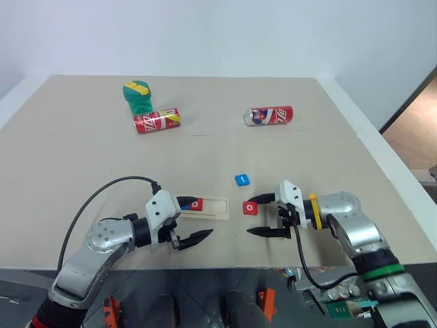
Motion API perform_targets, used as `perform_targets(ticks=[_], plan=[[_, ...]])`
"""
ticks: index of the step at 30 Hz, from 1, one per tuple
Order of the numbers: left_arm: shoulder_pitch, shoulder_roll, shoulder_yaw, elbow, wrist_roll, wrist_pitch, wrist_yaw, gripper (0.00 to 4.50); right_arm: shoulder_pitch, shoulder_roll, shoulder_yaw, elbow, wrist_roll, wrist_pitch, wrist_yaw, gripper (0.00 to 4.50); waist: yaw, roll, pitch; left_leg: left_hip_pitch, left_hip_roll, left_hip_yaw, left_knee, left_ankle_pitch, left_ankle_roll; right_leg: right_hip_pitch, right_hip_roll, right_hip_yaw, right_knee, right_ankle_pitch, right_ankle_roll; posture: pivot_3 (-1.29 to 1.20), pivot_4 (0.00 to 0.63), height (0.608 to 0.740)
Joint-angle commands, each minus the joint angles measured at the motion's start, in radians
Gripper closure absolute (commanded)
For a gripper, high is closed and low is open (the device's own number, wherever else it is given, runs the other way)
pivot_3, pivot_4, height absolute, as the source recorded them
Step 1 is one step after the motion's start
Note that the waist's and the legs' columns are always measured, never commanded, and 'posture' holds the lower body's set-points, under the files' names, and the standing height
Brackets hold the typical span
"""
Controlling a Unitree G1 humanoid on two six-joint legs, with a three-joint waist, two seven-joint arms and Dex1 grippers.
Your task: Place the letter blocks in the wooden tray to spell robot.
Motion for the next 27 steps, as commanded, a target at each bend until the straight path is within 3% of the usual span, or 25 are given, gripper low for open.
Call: perform_targets(ticks=[1,4,5,6,7,10,11,12,13,14,17,27], plan=[[-0.007,0.010,0.012,-0.033,-0.010,-0.011,-0.010,0.00,0.104,-0.001,0.003,-0.157,0.001,0.139,-0.096,0.32,0.003,0.000,0.000,0.001,0.000,0.001,0.000,0.000,0.000,0.000,0.000,0.001,0.000,0.000,0.000,0.00,0.150,0.740],[-0.017,0.014,0.006,-0.026,-0.009,-0.015,-0.022,0.00,0.130,0.003,-0.004,-0.204,-0.008,0.189,-0.153,0.32,0.005,0.000,0.000,0.002,0.000,0.001,0.000,0.000,0.000,0.001,0.001,0.001,0.000,0.001,-0.001,0.00,0.150,0.740],[-0.020,0.015,0.005,-0.022,-0.010,-0.016,-0.027,0.00,0.135,0.008,-0.008,-0.217,-0.010,0.213,-0.179,0.76,0.005,0.000,0.000,0.002,0.000,0.001,0.000,0.000,0.000,0.001,0.001,0.001,0.000,0.001,-0.001,0.00,0.150,0.740],[-0.022,0.017,0.005,-0.019,-0.011,-0.017,-0.031,0.00,0.137,0.011,-0.010,-0.227,-0.010,0.232,-0.198,0.76,0.005,0.000,0.000,0.002,0.000,0.002,0.000,0.000,0.000,0.001,0.000,0.001,0.000,0.001,-0.001,0.00,0.150,0.740],[-0.025,0.019,0.005,-0.016,-0.010,-0.018,-0.036,0.00,0.138,0.013,-0.011,-0.234,-0.009,0.247,-0.213,1.36,0.006,0.000,0.000,0.003,0.000,0.002,0.000,0.000,0.000,0.001,0.000,0.001,0.000,0.001,-0.001,0.00,0.150,0.740],[-0.030,0.021,0.006,-0.010,-0.010,-0.020,-0.044,0.00,0.141,0.024,-0.015,-0.253,-0.005,0.285,-0.257,1.94,0.006,-0.001,-0.001,0.003,0.000,0.002,0.000,0.000,0.000,0.001,0.000,0.001,0.000,0.001,-0.001,0.00,0.150,0.740],[-0.032,0.021,0.006,-0.007,-0.010,-0.020,-0.045,0.00,0.142,0.027,-0.015,-0.257,-0.004,0.295,-0.267,1.94,0.006,-0.001,-0.001,0.003,0.000,0.002,0.000,0.000,0.000,0.001,0.000,0.001,0.000,0.001,-0.001,0.00,0.150,0.740],[-0.034,0.021,0.006,-0.005,-0.011,-0.019,-0.046,0.00,0.143,0.028,-0.013,-0.262,-0.004,0.300,-0.274,2.64,0.006,-0.002,-0.001,0.003,0.000,0.002,0.000,0.000,0.000,0.001,0.000,0.001,0.000,0.001,-0.001,0.00,0.150,0.740],[-0.036,0.020,0.007,-0.003,-0.011,-0.019,-0.047,0.00,0.145,0.030,-0.012,-0.268,-0.003,0.306,-0.281,2.75,0.006,-0.002,-0.001,0.003,0.000,0.002,0.000,0.000,0.000,0.001,0.001,0.001,0.000,0.001,-0.002,0.00,0.150,0.740],[-0.037,0.018,0.009,-0.001,-0.011,-0.016,-0.045,0.00,0.145,0.033,-0.012,-0.273,-0.003,0.308,-0.291,3.23,0.006,-0.002,-0.001,0.003,0.001,0.002,0.000,0.000,0.000,0.001,0.001,0.001,0.000,0.001,-0.002,0.00,0.150,0.740],[-0.031,0.010,0.026,-0.002,-0.013,-0.005,-0.021,0.00,0.134,0.038,-0.013,-0.284,-0.006,0.304,-0.312,3.27,0.005,-0.002,-0.002,0.003,0.001,0.002,0.000,0.000,0.000,0.001,0.001,0.001,0.000,0.001,-0.002,0.00,0.150,0.740],[0.088,-0.006,0.128,0.003,0.012,-0.011,0.108,0.00,-0.125,0.157,0.079,-0.211,-0.005,0.292,-0.281,3.27,-0.012,-0.002,-0.001,0.003,0.002,0.003,0.000,0.000,0.000,-0.001,0.002,0.003,0.000,0.002,-0.006,0.00,0.150,0.740]])
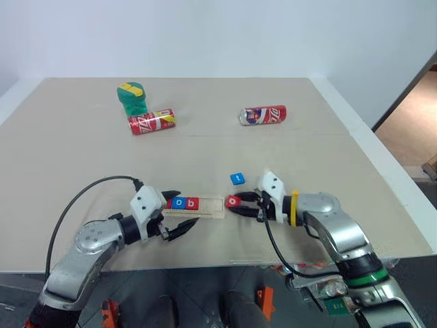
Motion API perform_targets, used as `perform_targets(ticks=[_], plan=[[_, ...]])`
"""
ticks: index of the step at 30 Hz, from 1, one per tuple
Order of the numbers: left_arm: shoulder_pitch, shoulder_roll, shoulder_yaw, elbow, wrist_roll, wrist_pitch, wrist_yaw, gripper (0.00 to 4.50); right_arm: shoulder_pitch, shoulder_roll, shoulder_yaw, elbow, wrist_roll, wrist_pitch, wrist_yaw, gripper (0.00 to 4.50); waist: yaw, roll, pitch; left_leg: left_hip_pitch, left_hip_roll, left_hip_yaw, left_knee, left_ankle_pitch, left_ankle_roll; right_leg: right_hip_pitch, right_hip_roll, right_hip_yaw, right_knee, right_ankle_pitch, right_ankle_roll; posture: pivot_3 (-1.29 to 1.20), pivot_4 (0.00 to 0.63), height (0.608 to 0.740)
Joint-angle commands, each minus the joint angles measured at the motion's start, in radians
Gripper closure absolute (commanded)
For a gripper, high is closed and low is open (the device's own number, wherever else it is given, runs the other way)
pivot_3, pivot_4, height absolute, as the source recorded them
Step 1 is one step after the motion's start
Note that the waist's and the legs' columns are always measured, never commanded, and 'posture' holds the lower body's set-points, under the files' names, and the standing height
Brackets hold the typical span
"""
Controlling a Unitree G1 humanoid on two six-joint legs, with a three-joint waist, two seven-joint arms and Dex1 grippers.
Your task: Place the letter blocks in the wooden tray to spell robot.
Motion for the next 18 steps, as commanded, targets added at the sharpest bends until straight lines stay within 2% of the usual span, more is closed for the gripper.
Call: perform_targets(ticks=[1,9,18], plan=[[0.021,-0.004,0.029,-0.031,0.009,-0.010,0.036,0.00,-0.076,0.039,0.057,0.036,-0.014,-0.041,0.038,3.27,0.000,0.000,0.000,-0.001,0.000,0.000,0.000,0.000,0.000,0.000,0.000,0.000,0.000,0.001,0.003,0.00,0.150,0.740],[0.030,-0.015,0.025,-0.055,0.013,0.001,0.074,0.00,-0.126,0.078,0.121,0.143,-0.058,-0.125,0.078,3.27,0.008,0.000,0.000,-0.007,-0.002,-0.001,-0.001,-0.001,-0.001,-0.004,-0.004,-0.002,-0.001,-0.002,0.006,0.00,0.150,0.740],[0.046,-0.007,0.021,-0.068,0.022,0.003,0.087,0.00,-0.148,0.111,0.141,0.189,-0.084,-0.157,0.096,3.27,0.008,0.000,0.000,-0.006,-0.001,-0.002,0.000,0.000,-0.001,-0.004,-0.002,-0.003,0.000,-0.001,0.004,0.00,0.150,0.740]])
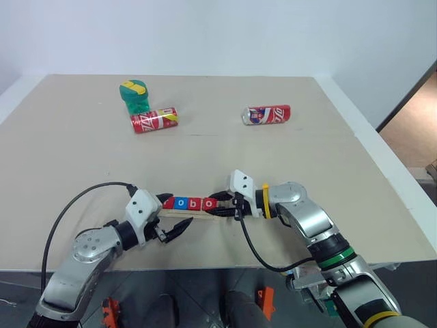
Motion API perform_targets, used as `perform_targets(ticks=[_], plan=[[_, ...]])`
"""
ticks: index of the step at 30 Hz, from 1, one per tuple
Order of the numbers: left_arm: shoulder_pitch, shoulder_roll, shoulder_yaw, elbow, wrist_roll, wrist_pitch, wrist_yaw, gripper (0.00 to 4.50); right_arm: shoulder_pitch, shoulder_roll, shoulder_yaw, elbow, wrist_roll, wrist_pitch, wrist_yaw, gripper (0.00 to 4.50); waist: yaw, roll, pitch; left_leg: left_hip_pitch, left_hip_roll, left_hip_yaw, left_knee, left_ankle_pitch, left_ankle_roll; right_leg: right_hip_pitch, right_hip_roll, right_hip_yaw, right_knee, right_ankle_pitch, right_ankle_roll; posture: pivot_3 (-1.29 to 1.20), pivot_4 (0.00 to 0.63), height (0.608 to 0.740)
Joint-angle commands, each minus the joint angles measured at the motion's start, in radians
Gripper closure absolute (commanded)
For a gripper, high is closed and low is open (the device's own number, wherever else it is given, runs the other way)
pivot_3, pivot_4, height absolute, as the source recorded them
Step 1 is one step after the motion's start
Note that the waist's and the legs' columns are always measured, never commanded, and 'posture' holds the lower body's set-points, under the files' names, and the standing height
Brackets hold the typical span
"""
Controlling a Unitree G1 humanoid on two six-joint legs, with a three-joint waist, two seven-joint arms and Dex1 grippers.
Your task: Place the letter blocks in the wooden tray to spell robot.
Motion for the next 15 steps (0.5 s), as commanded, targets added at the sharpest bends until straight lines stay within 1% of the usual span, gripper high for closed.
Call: perform_targets(ticks=[1,14,15], plan=[[0.001,0.006,0.012,-0.039,0.003,-0.004,0.007,0.00,-0.025,0.013,0.004,-0.001,-0.004,-0.017,0.014,3.27,0.000,0.000,0.000,0.000,0.000,0.000,0.000,0.000,0.000,0.000,0.000,0.000,0.000,0.000,0.000,0.00,0.150,0.740],[-0.005,0.002,0.004,-0.037,0.007,0.003,0.018,0.00,-0.032,0.025,0.015,0.040,-0.030,-0.033,0.039,3.27,0.000,0.000,0.000,0.000,0.000,0.000,0.000,0.000,0.000,0.000,0.000,0.000,0.000,0.000,0.000,0.00,0.150,0.740],[-0.008,0.001,0.002,-0.035,0.008,0.004,0.019,0.00,-0.034,0.026,0.015,0.042,-0.031,-0.032,0.039,2.77,0.000,0.000,0.000,0.000,0.000,0.000,0.000,0.000,0.000,0.000,0.000,0.000,0.000,0.000,0.000,0.00,0.150,0.740]])
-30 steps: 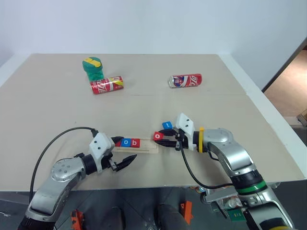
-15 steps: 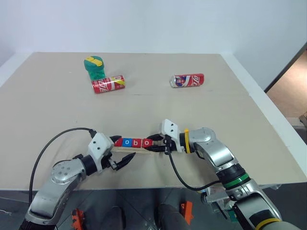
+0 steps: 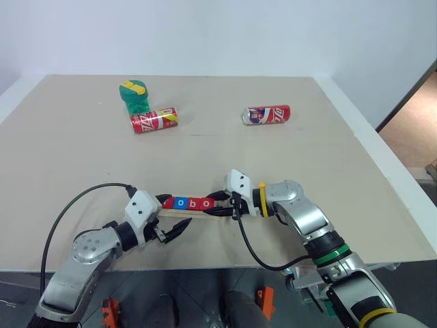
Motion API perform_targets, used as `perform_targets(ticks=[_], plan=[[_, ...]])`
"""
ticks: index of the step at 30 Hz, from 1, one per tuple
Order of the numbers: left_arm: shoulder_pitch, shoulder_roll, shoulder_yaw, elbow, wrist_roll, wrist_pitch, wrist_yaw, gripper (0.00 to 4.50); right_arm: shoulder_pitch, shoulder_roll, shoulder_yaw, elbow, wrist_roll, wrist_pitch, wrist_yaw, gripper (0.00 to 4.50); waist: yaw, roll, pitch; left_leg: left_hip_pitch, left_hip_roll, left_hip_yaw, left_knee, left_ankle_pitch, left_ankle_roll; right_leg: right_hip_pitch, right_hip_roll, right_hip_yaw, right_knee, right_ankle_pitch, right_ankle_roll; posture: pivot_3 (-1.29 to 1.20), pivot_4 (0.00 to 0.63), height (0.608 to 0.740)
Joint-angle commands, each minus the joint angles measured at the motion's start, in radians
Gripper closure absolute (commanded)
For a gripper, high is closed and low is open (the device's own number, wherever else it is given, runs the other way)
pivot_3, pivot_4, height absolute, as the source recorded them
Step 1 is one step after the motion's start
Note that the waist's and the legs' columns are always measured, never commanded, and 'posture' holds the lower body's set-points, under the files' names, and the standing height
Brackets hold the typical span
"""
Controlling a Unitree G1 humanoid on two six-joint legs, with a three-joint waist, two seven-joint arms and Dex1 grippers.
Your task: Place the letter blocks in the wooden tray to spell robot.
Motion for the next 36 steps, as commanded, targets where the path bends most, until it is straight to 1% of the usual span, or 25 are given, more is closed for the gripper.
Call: perform_targets(ticks=[1,12,22,23,24,30,33,34,35,36], plan=[[-0.011,0.000,0.001,-0.034,0.003,0.002,0.006,0.00,-0.020,0.005,0.012,0.010,-0.011,-0.008,0.013,2.77,0.000,0.000,0.000,0.000,0.000,0.000,0.000,0.000,0.000,0.000,0.000,0.000,0.000,0.000,0.000,0.00,0.150,0.740],[-0.026,-0.001,-0.007,-0.021,0.011,-0.011,-0.004,0.00,-0.042,0.026,-0.014,0.026,-0.001,-0.006,0.002,2.77,0.000,0.000,0.000,0.000,0.000,0.000,0.000,0.000,0.000,0.000,0.000,0.000,0.000,0.000,0.000,0.00,0.150,0.740],[-0.045,-0.022,0.002,-0.032,-0.024,-0.009,-0.018,0.00,-0.056,0.024,-0.006,0.059,-0.014,-0.004,0.013,2.77,0.000,0.000,0.000,0.000,0.000,0.000,0.000,0.000,0.000,0.000,0.000,0.000,0.000,0.000,0.000,0.00,0.150,0.740],[-0.044,-0.021,0.003,-0.032,-0.024,-0.009,-0.018,0.00,-0.058,0.024,-0.005,0.061,-0.016,-0.005,0.014,2.14,0.000,0.000,0.000,0.000,0.000,0.000,0.000,0.000,0.000,0.000,0.000,0.000,0.000,0.000,0.000,0.00,0.150,0.740],[-0.046,-0.021,0.003,-0.031,-0.024,-0.008,-0.018,0.00,-0.060,0.024,-0.005,0.065,-0.016,-0.007,0.015,2.00,0.000,0.000,0.000,0.000,0.000,0.000,0.000,0.000,0.000,0.000,0.000,0.000,0.000,0.000,0.000,0.00,0.150,0.740],[-0.041,-0.021,0.000,-0.036,-0.015,-0.004,-0.018,0.00,-0.066,0.035,0.004,0.067,-0.017,-0.002,0.017,2.00,0.000,0.000,0.000,0.000,0.000,0.000,0.000,0.000,0.000,0.000,0.000,0.000,0.000,0.000,0.000,0.00,0.150,0.740],[-0.033,-0.019,0.000,-0.040,-0.011,-0.003,-0.017,0.00,-0.059,0.033,-0.016,0.026,0.003,0.031,0.014,2.00,0.000,0.000,0.000,0.000,0.000,0.000,0.000,0.000,0.000,0.000,0.000,0.000,0.000,0.000,0.000,0.00,0.150,0.740],[-0.028,-0.018,0.005,-0.043,-0.013,-0.003,-0.016,0.00,-0.055,0.031,-0.031,-0.006,0.021,0.055,0.011,1.69,0.000,0.000,0.000,0.000,0.000,0.000,0.000,0.000,0.000,0.000,0.000,0.000,0.000,0.000,0.000,0.00,0.150,0.740],[-0.024,-0.016,0.010,-0.045,-0.015,-0.002,-0.017,0.00,-0.052,0.031,-0.046,-0.034,0.038,0.079,0.006,1.21,0.000,0.000,0.000,0.000,0.000,0.000,0.000,0.000,0.000,0.000,0.000,0.000,0.000,0.000,0.000,0.00,0.150,0.740],[-0.020,-0.014,0.020,-0.048,-0.022,-0.002,-0.019,0.00,-0.051,0.030,-0.063,-0.063,0.056,0.107,-0.002,1.21,0.000,0.000,0.000,0.000,0.000,0.000,0.000,0.000,0.000,0.000,0.000,0.000,0.000,0.000,0.000,0.00,0.150,0.740]])
